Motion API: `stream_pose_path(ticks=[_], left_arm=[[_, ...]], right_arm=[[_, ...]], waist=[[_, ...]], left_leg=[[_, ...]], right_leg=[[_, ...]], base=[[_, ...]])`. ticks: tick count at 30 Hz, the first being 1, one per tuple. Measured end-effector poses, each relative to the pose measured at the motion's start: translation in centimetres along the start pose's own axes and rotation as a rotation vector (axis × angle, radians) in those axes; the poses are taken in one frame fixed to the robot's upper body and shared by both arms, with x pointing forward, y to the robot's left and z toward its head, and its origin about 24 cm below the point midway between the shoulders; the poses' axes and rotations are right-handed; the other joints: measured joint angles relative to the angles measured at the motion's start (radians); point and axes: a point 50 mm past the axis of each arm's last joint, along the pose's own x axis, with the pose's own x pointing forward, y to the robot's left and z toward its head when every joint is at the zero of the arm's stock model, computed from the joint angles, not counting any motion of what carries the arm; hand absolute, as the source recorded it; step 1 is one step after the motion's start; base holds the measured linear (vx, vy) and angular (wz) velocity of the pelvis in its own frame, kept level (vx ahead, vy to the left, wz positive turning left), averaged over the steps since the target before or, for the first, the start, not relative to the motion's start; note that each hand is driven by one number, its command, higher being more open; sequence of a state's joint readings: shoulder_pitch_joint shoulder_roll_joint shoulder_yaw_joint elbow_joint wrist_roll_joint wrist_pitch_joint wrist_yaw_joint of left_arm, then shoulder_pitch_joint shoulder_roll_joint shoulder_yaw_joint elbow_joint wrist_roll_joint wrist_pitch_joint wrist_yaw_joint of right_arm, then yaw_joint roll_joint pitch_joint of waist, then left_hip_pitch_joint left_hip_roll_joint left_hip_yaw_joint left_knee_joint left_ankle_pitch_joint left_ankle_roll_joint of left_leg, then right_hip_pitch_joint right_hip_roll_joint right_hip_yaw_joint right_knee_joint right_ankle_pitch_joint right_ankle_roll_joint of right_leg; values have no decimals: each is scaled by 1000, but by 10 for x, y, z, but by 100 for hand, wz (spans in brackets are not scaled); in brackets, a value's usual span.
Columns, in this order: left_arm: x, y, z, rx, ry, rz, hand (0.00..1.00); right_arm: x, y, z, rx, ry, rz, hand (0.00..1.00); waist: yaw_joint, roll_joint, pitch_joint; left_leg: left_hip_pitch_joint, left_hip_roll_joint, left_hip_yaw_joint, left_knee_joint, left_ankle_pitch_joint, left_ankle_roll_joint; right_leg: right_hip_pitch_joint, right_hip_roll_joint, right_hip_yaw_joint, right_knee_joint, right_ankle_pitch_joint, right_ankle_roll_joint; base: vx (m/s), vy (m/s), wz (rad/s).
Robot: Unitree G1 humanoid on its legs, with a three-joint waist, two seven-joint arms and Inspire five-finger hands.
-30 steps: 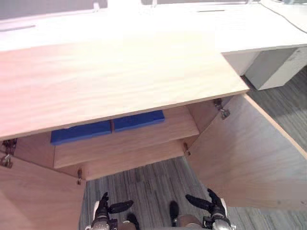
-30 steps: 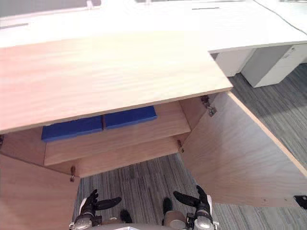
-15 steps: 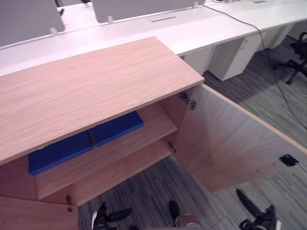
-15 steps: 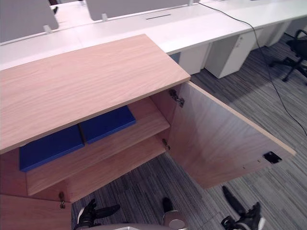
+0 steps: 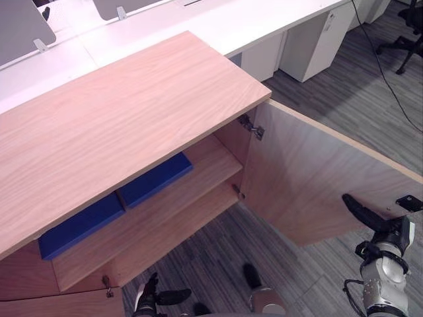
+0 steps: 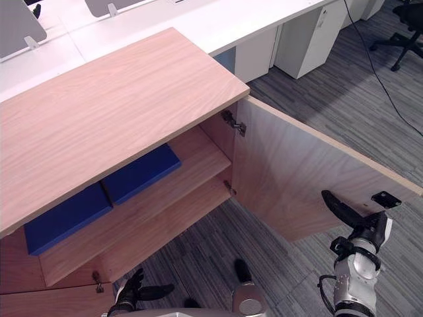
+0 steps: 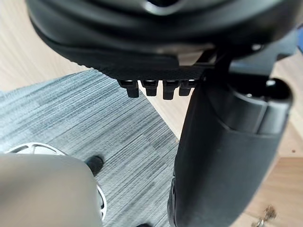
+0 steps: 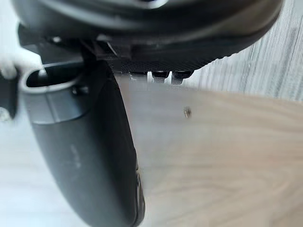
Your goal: Walk over to the cabinet, pick up the folder, carry it to the office cabinet, place the folder inside the office cabinet, then close the office cabinet door
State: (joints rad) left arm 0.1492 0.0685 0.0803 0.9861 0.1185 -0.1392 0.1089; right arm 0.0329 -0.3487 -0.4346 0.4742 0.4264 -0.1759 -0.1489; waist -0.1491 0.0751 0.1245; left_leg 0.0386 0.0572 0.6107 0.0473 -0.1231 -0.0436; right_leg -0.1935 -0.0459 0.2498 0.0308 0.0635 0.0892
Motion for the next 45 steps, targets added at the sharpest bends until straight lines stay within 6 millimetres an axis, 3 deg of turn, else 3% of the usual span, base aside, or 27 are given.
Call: stream_pose_path(ticks=[2, 5, 11, 15, 20, 22, 24, 27, 28, 30, 31, 32, 33, 34, 38, 40, 43, 45], left_arm=[[1, -3, 3, 1, -9, -8, 100], [2, -6, 6, -2, -14, -14, 100], [3, -18, 12, 44, -27, -37, 100], [7, -25, 30, 138, -79, -87, 100], [17, -12, 57, 202, -145, -74, 100], [21, -1, 73, 221, -179, -44, 100], [23, 2, 82, 214, -200, -27, 100], [23, 2, 89, 203, -219, -10, 100], [23, 0, 88, 182, -212, -5, 100], [24, 6, 87, 138, -199, 27, 100], [24, 4, 87, 87, -188, 37, 100], [23, 3, 88, 30, -187, 41, 100], [23, -4, 86, -8, -171, 45, 100], [25, 4, 93, -41, -185, 61, 100], [25, 6, 93, -67, -183, 76, 100], [24, 10, 90, -78, -180, 86, 100], [23, 16, 85, -87, -175, 102, 100], [23, 20, 83, -89, -174, 108, 100]], right_arm=[[-2, 5, 3, 6, -18, 12, 100], [-26, 15, 4, 45, -63, -1, 100], [-124, 41, -20, 41, 13, 93, 100], [-174, 65, -32, 54, 121, 249, 100], [-197, 86, -41, 32, 182, 422, 100], [-203, 89, -50, 8, 228, 460, 100], [-203, 97, -57, -16, 262, 499, 100], [-199, 131, -70, -130, 269, 671, 100], [-207, 158, -70, -170, 253, 836, 100], [-198, 190, -62, -181, 198, 938, 100], [-180, 224, -44, -205, 86, 1026, 100], [-173, 238, -32, -209, 24, 1057, 100], [-163, 263, -1, -212, -133, 1126, 100], [-160, 288, 39, -162, -297, 1161, 100], [-149, 308, 88, -113, -488, 1147, 100], [-135, 309, 92, -117, -491, 1097, 100], [-99, 310, 95, -178, -460, 1002, 100], [-82, 306, 109, -243, -523, 976, 100]], waist=[[-5, 2, 13], [-11, 2, 30], [-47, -12, 55], [-58, -53, 89], [-58, -104, 128], [-28, -125, 134], [12, -125, 134], [82, -125, 137], [118, -121, 144], [138, -138, 160], [163, -133, 170], [169, -126, 173], [192, -66, 186], [205, -101, 216], [217, -92, 217], [222, -101, 213], [221, -101, 213], [220, -102, 212]], left_leg=[[-3, -4, -10, 1, 0, 1], [-13, -4, -24, 3, -1, 2], [-12, 25, -22, 34, -13, 0], [-29, 66, 5, 142, -66, -4], [-62, 74, -33, 192, -88, -2], [-105, 74, -126, 221, -86, -3], [-142, 75, -203, 233, -81, -4], [-184, 78, -301, 224, -54, -12], [-209, 85, -355, 201, -17, -12], [-229, 75, -402, 200, 14, -23], [-272, 71, -434, 252, 17, -22], [-301, 68, -439, 300, 11, -19], [-333, 101, -457, 340, -25, -10], [-322, 58, -466, 311, -18, -1], [-329, 54, -492, 246, 51, 5], [-312, 40, -497, 208, 72, 5], [-292, 23, -493, 166, 94, 19], [-282, 8, -493, 125, 118, 24]], right_leg=[[-2, -3, 1, -3, 3, 4], [-5, -3, 5, -19, 17, 7], [2, 10, 22, -19, 27, 1], [7, 27, 55, -8, 45, 0], [-11, 28, 32, 19, 52, 7], [-18, 19, -44, 21, 44, 3], [-18, 19, -102, 19, 30, 2], [-17, 19, -192, 8, 3, -7], [-23, 25, -242, 11, -10, -7], [-60, 16, -277, 95, -53, -26], [-61, 3, -343, 75, -53, -26], [-61, 4, -364, 45, -54, -22], [-79, 42, -393, 76, -71, -24], [-82, -1, -351, 200, -108, -60], [-43, -9, -423, 119, -65, -51], [-30, -21, -429, 105, -42, -44], [-13, -32, -424, 66, -13, -51], [-8, -39, -426, 38, 3, -47]], base=[[-46, -30, -1], [-44, -48, -3], [-16, -63, -11], [-111, -73, -23], [-156, -61, -9], [-140, -91, 41], [-114, -121, 59], [-85, -158, 80], [-127, -236, 93], [-126, -180, 115], [-116, -109, 102], [-158, -131, 86], [-94, -34, 72], [-72, -25, 86], [29, -12, 73], [100, 34, 26], [100, 76, -1], [65, 51, 9]])
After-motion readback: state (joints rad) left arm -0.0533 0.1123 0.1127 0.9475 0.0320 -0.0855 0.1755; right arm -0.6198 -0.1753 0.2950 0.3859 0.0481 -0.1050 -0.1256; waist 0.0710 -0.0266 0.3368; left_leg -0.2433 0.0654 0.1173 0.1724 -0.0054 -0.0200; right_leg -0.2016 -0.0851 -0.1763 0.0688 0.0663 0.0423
